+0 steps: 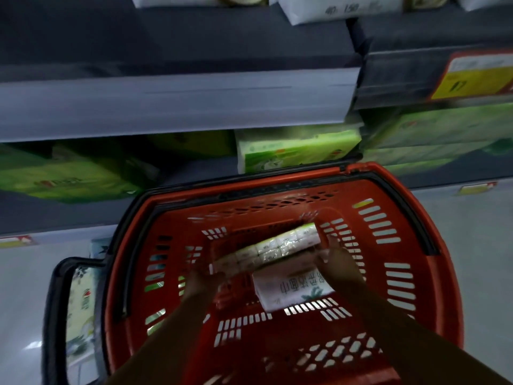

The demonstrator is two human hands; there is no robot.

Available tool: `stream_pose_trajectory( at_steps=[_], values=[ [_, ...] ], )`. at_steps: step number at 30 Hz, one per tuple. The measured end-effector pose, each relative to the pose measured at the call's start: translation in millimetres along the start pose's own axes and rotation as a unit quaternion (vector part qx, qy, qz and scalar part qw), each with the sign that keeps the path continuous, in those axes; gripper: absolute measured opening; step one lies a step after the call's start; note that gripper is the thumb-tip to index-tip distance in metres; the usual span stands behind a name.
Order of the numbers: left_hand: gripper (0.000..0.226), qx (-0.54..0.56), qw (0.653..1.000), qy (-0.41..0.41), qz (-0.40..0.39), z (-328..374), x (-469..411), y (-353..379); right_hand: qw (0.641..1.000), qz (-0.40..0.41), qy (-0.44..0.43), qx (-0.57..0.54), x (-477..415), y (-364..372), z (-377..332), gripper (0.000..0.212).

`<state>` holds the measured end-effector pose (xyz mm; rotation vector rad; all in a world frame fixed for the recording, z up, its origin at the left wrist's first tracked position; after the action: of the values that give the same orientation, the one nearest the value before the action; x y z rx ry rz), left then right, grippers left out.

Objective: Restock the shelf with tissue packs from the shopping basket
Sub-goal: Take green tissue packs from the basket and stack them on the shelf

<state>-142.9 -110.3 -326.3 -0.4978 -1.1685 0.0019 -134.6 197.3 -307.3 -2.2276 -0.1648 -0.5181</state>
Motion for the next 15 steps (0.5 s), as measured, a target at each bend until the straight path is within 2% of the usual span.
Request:
stream_pose_trajectory(
  at_steps=[3, 8, 13, 15],
  values=[
    [0.059, 0.031, 0.999, 0.028, -0.010, -2, -13, 12, 0.999, -0.017, -0.049, -0.009, -13, 13, -1, 0.067],
    [0.059, 0.060, 0.998, 0.024, -0.015, -9, -30, 21, 0.999, 0.020, -0.021, -0.025, -28, 20, 13, 0.075],
    [0.017, 0.160, 0.985, 0.002, -0.063, -13, -43, 28, 0.997, 0.001, 0.031, -0.067, -41, 39, 30, 0.079],
    [0.029, 0.153, 0.985, 0.024, -0.077, -9, -49, 33, 0.994, 0.008, 0.065, -0.084, -45, 43, 34, 0.075]
  ],
)
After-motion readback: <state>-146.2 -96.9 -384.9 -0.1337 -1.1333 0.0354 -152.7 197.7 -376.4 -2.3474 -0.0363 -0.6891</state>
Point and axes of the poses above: each hand's wrist, its own x-axis away from the middle knuckle, its own y-axis out of the palm, z = x × y, the point moved 10 cm from there along -x, towards the middle knuckle, and after that the axes turned 15 degrees about -y, right-handed, at the moved point
